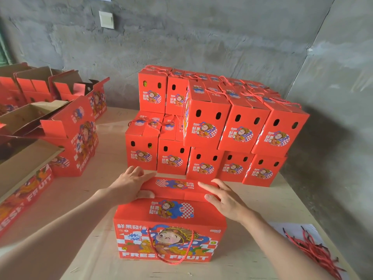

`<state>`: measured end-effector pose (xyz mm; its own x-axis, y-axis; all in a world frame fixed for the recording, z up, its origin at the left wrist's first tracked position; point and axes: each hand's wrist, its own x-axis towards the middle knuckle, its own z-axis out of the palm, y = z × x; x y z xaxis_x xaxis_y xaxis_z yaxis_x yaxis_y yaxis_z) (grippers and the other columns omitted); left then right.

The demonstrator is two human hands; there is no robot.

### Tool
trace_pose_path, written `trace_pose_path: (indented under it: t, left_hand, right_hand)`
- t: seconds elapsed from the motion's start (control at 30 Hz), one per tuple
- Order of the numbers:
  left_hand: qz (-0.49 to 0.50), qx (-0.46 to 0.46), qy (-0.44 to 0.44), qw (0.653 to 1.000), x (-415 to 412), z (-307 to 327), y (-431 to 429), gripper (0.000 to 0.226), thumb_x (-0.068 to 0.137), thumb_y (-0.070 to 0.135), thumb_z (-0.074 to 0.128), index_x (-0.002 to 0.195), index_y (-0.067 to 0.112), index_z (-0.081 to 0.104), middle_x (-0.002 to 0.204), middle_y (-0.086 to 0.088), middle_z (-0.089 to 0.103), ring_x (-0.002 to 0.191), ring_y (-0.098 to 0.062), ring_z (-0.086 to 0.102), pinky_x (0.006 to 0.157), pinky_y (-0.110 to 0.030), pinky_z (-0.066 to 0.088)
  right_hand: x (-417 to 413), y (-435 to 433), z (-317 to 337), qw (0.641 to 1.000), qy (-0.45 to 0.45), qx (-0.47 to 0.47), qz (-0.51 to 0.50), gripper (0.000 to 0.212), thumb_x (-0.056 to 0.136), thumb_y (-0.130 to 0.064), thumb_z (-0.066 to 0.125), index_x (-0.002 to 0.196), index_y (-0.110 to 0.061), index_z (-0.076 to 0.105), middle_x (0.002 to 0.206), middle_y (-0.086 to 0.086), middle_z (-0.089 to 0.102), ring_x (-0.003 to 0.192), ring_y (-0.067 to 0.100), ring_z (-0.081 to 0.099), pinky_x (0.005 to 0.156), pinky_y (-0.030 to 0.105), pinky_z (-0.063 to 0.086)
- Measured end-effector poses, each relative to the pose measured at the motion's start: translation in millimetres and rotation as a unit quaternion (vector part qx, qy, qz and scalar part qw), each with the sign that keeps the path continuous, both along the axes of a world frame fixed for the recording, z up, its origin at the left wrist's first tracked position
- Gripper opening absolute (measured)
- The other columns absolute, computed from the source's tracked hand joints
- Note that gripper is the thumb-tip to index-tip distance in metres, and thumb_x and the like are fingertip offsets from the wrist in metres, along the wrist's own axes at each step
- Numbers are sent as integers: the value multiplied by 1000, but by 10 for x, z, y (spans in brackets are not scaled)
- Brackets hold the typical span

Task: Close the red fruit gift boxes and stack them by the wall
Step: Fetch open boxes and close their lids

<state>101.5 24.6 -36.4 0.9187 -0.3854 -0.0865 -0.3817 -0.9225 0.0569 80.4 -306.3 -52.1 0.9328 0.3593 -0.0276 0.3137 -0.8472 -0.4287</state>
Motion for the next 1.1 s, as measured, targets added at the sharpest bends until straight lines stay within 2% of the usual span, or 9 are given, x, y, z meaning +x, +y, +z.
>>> trace_pose_path:
  t: [0.17,0.37,0.53,0.63,0.73,0.87,0.97,1.03,1.1]
  left_hand:
    - [-17,12,-4,1000,15,-7,5,136,38,96,-18,151,30,18,128,-3,35,118,-20,31,106,-33,32]
    - [-17,20,22,999,36,-27,12,99,66,83,5,152,34,7,131,-2,29,123,-22,27,109,-36,30]
    - [-14,18,-9,1000,-14,-60,15,121,47,92,-23,151,38,6,131,-2,30,125,-21,29,111,-35,26]
    - [-20,29,-25,999,-2,-60,3,111,53,89,-23,150,41,3,131,-2,32,124,-21,31,111,-34,25]
    - [-31,41,-16,999,2,-46,-11,90,66,81,-10,148,45,-1,132,-2,31,125,-20,31,109,-33,29]
    - [-21,66,29,997,32,42,-56,95,63,83,-4,149,43,1,133,-7,32,123,-24,33,104,-36,35]
    - [9,56,42,998,31,41,-272,108,62,90,7,148,27,18,136,-9,39,127,-28,38,106,-41,34]
    - [15,32,17,999,19,-7,-404,102,67,90,21,139,17,31,136,-6,45,125,-25,43,107,-40,32]
    - [10,17,-10,1000,24,-50,-433,99,68,89,20,137,18,33,137,-3,46,124,-24,45,107,-39,32]
  right_hand:
    - [41,-19,20,1000,-4,-16,4,43,85,-67,31,127,-70,21,145,-9,29,133,14,32,97,23,33]
    - [30,-12,85,998,46,-38,23,42,90,-64,31,129,-73,17,154,-9,13,143,17,19,109,37,29]
    - [17,8,98,990,-10,-122,67,48,102,-48,25,142,-54,0,161,-6,-2,147,14,-8,118,35,0]
    - [-16,56,82,990,-35,-115,69,49,104,-40,26,137,-59,-4,161,-3,7,147,17,5,117,36,9]
    - [-19,70,74,987,-76,-113,88,53,104,-33,30,137,-60,-1,154,-1,22,138,17,19,111,36,22]
    - [1,62,70,986,-87,-97,101,55,103,-31,33,136,-62,1,148,-3,26,133,15,23,109,32,23]
    - [-4,68,52,987,-88,-91,102,55,103,-30,33,137,-61,3,147,-3,27,131,14,22,109,31,23]
    - [-9,78,44,987,-89,-87,100,55,103,-29,34,138,-60,4,147,-2,27,131,14,23,109,32,24]
    - [-7,84,53,987,-89,-88,97,54,103,-29,34,139,-59,6,146,-2,27,131,14,23,110,33,24]
